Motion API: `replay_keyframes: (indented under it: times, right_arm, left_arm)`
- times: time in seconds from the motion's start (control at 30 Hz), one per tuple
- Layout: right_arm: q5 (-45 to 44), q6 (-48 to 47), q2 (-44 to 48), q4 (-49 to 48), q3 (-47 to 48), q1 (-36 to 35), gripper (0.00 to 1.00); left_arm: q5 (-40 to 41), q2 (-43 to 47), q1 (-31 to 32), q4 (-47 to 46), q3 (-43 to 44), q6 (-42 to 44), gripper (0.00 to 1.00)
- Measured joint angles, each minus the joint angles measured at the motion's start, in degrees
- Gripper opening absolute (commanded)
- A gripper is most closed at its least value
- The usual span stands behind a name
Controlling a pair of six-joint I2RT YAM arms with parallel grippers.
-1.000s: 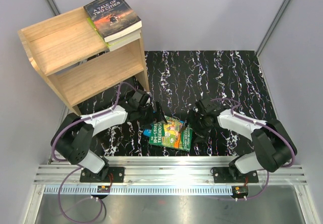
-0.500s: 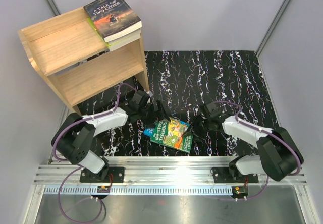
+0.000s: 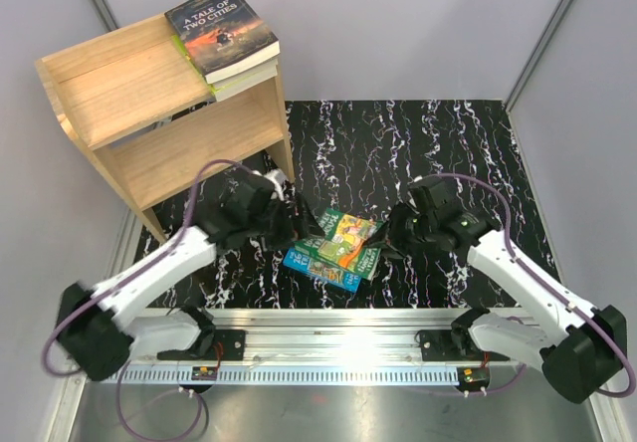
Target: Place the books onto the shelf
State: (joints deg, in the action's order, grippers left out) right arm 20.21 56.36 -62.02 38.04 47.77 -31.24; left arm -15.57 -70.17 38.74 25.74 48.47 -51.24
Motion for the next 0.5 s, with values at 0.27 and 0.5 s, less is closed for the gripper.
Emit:
replay_keyframes:
  times: [0.27,0.5]
  right_arm:
    - [0.0,3.63,-4.26,-1.29,17.22,-0.09,0.0]
    - [-0.07,4.09,-21.35,-7.61,40.04,-2.64,0.0]
  left_arm:
    - [9.46,25.16,0.31,20.26,14.27,1.86,0.99]
    - [17.79,38.4,0.31,37.66,21.4,0.15,0.99]
